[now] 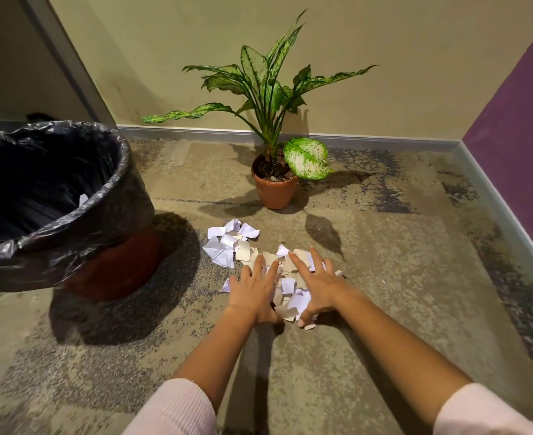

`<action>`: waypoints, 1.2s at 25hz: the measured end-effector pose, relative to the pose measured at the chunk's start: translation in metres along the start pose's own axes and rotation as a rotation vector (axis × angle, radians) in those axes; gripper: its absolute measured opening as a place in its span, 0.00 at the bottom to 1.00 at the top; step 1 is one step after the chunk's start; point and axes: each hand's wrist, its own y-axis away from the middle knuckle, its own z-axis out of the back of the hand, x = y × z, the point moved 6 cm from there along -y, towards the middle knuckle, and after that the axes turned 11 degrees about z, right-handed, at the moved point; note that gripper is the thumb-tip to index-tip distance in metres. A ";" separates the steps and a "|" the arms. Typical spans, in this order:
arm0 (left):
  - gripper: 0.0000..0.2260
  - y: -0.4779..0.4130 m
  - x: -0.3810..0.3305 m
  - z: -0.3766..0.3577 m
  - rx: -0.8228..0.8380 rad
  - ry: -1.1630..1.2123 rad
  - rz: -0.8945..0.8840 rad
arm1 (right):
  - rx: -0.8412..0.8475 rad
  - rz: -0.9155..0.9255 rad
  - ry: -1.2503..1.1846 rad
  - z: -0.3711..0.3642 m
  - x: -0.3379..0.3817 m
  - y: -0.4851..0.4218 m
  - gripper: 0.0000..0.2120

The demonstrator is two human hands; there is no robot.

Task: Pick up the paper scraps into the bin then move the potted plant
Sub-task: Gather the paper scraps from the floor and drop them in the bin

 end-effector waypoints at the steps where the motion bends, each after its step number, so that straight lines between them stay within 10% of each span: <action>1: 0.55 -0.004 0.003 -0.001 0.039 0.009 0.013 | 0.010 -0.013 -0.025 0.002 -0.002 -0.005 0.71; 9: 0.62 -0.025 -0.002 -0.010 0.160 0.071 0.051 | 0.073 -0.011 -0.019 0.004 -0.007 -0.033 0.65; 20: 0.30 -0.055 -0.004 -0.007 0.141 0.263 -0.045 | 0.005 0.039 -0.041 0.011 -0.006 -0.037 0.28; 30: 0.10 -0.025 0.034 0.009 -0.047 0.680 0.027 | -0.324 -0.005 -0.323 0.019 -0.004 -0.017 0.15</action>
